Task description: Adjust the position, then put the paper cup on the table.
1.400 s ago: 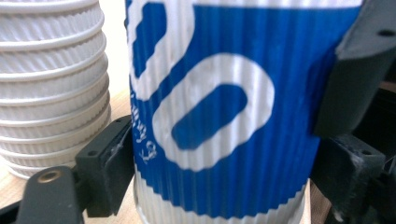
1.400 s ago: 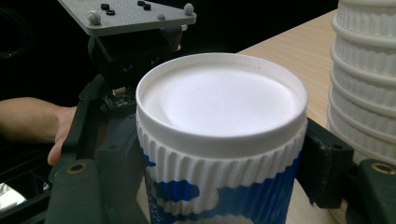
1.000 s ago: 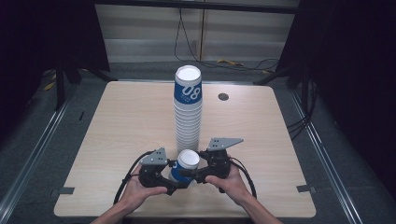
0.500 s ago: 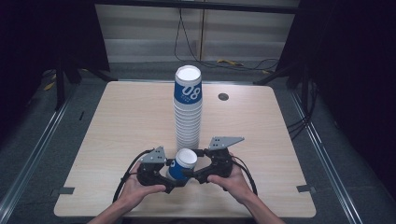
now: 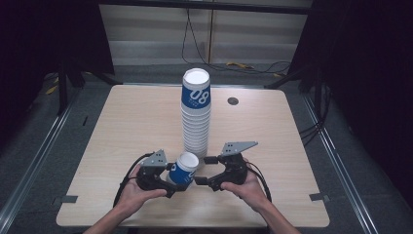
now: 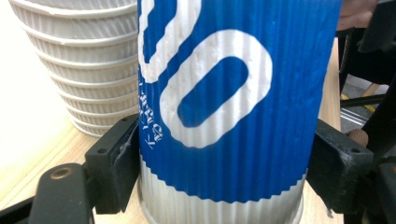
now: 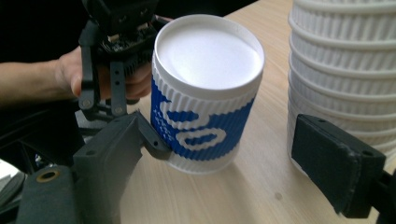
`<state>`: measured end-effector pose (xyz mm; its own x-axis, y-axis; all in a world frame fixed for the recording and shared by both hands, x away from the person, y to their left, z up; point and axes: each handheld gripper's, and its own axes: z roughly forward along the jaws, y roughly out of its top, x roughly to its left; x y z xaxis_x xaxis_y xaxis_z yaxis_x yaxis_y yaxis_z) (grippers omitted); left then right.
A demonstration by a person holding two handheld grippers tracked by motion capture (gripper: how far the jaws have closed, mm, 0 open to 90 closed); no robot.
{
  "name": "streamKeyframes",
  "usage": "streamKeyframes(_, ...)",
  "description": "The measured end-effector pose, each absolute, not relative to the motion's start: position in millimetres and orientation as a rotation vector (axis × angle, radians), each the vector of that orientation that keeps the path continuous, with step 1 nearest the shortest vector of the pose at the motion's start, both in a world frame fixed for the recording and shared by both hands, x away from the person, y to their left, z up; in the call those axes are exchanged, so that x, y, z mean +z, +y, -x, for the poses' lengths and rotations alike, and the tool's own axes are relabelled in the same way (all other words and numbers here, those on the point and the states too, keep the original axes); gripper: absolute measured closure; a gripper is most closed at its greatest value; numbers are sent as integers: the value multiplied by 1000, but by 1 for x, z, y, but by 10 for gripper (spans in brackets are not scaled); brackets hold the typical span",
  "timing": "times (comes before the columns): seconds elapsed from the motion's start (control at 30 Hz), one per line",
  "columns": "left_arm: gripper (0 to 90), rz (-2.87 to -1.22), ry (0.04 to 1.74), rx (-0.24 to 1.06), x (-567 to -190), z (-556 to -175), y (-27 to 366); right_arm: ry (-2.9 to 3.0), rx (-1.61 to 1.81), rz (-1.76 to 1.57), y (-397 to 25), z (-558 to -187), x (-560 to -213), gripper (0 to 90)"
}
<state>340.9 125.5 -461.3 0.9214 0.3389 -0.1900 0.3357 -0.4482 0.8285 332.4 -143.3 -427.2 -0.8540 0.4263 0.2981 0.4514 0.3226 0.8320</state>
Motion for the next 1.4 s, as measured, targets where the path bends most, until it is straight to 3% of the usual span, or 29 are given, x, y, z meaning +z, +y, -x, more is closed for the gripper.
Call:
streamKeyframes(0.77, 214, -2196, 459, -12, -457, -342, 126, -2659, -1439, 754, -144, -332, -428, 147)
streamKeyframes(1.4, 217, -2337, 370, 79, -440, -340, 115, -2760, -1245, 675, -135, -332, -430, 166)
